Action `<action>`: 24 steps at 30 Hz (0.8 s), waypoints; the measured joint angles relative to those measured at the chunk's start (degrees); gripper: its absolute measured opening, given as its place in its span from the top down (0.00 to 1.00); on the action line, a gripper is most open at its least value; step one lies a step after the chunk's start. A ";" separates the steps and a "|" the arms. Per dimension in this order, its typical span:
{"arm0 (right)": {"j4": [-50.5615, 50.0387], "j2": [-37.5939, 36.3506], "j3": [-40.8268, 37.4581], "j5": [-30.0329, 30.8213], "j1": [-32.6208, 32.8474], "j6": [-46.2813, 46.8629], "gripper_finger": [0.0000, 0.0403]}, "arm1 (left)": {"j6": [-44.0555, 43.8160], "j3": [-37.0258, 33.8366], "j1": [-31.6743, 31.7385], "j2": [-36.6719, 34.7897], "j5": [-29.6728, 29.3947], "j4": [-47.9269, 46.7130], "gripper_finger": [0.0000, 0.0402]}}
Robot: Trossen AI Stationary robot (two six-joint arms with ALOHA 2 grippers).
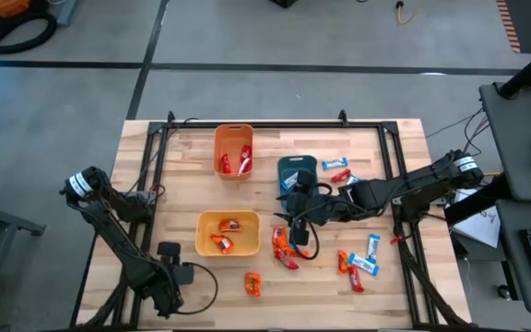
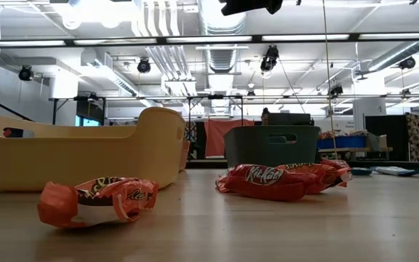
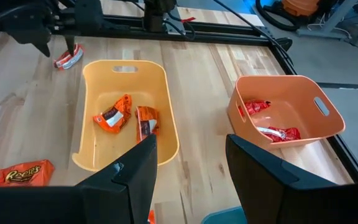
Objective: Organize candy in baskets
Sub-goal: Put the orange chocolate into the yellow bin
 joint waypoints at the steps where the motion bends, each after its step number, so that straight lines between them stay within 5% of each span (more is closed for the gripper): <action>1: 0.02 0.00 -0.09 -0.01 0.01 0.01 0.55 | -0.11 -0.17 0.00 0.00 -0.01 -0.05 0.49; 24: -0.03 0.00 -0.37 -0.03 0.00 -0.61 0.55 | -3.05 -6.81 0.00 0.04 0.56 8.01 0.52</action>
